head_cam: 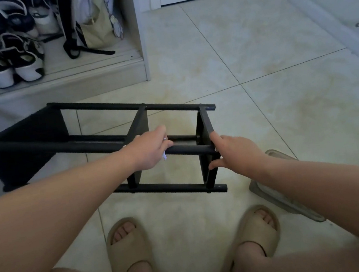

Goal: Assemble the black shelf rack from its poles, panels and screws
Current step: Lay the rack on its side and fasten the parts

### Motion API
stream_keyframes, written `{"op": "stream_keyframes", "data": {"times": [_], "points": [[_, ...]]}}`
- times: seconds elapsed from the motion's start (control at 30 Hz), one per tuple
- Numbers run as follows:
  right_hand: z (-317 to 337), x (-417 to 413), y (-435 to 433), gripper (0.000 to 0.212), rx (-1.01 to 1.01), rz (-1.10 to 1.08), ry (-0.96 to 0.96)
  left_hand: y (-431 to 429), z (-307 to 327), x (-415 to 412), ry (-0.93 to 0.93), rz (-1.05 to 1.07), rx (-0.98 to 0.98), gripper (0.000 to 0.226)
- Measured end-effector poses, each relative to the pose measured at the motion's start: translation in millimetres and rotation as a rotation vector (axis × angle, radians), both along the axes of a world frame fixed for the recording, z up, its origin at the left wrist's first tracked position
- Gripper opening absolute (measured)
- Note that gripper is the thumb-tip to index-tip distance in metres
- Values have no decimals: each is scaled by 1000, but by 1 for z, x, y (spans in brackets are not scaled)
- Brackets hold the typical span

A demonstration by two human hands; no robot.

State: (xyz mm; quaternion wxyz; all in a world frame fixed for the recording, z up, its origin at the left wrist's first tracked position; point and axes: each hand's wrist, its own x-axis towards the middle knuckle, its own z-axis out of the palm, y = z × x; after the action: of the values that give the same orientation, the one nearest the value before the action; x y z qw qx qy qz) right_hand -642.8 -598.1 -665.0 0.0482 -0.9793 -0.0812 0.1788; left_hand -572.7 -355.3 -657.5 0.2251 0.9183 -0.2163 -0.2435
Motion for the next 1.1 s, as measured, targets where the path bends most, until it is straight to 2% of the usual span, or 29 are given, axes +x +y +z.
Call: {"op": "stream_keyframes", "data": {"times": [0.37,0.53,0.63,0.77,0.9,0.97,1.1], "points": [[-70,-15,2,43,-8,53,174,-2,-81,-9,273,-51,132,23],[-86,-33,6,40,15,107,254,-6,-97,-12,365,-164,290,23],[-87,-36,9,41,22,117,292,-7,-99,-13,376,-165,313,22],[-84,-23,4,65,-14,93,289,-9,-98,-10,377,-34,216,28],[-87,-9,-4,122,-178,192,111,-23,-99,-5,342,200,22,29],[-90,-3,-7,142,-207,217,89,-32,-106,-1,412,302,-97,29],[-104,10,-13,152,-241,336,91,-46,-132,2,608,444,-284,24]]}}
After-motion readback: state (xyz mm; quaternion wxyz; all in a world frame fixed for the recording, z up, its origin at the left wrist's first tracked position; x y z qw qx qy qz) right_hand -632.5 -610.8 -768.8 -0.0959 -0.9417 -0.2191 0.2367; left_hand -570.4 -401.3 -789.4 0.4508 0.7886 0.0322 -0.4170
